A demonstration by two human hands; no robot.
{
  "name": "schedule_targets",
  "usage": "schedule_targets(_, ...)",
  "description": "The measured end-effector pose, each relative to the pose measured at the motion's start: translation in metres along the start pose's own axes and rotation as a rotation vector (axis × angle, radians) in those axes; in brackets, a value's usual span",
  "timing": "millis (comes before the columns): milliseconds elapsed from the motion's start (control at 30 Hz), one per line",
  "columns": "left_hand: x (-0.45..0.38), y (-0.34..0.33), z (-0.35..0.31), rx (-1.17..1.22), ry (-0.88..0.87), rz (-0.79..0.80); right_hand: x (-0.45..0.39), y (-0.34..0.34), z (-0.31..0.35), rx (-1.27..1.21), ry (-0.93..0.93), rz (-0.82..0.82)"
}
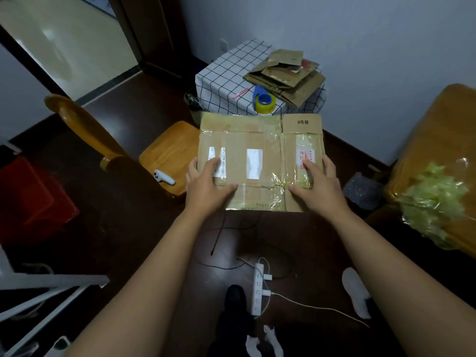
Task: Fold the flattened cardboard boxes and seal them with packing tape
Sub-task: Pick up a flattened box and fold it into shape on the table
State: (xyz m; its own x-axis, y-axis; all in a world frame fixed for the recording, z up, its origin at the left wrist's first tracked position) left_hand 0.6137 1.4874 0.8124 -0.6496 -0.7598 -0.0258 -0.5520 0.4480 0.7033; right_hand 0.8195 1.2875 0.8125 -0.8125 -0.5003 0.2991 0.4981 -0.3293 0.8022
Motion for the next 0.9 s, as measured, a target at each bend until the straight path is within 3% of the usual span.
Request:
schedule_targets(433,-0.115,-0.035,-0.033,0.044,-0.079,0.066,-0.093,0.038,0.010,-0.002,-0.059,-0.100)
schedule_targets(900,-0.302,-0.095,-0.085,-0.094,0.055,-0.009,-0.328,0.074,0.023,-0.073,0.032,0.031)
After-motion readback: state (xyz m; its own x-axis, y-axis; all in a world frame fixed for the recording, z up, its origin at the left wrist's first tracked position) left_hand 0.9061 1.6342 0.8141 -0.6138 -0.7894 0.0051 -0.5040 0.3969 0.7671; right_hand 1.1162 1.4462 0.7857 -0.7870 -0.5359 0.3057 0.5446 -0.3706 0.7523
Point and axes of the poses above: each hand's wrist, its own x-axis away from the middle knuckle, its own y-axis out of the back of the hand, z = x × y, the point moved 7 cm from there along -x, towards the middle knuckle, and after that the axes turned 9 degrees about -y, right-handed, at the moved point
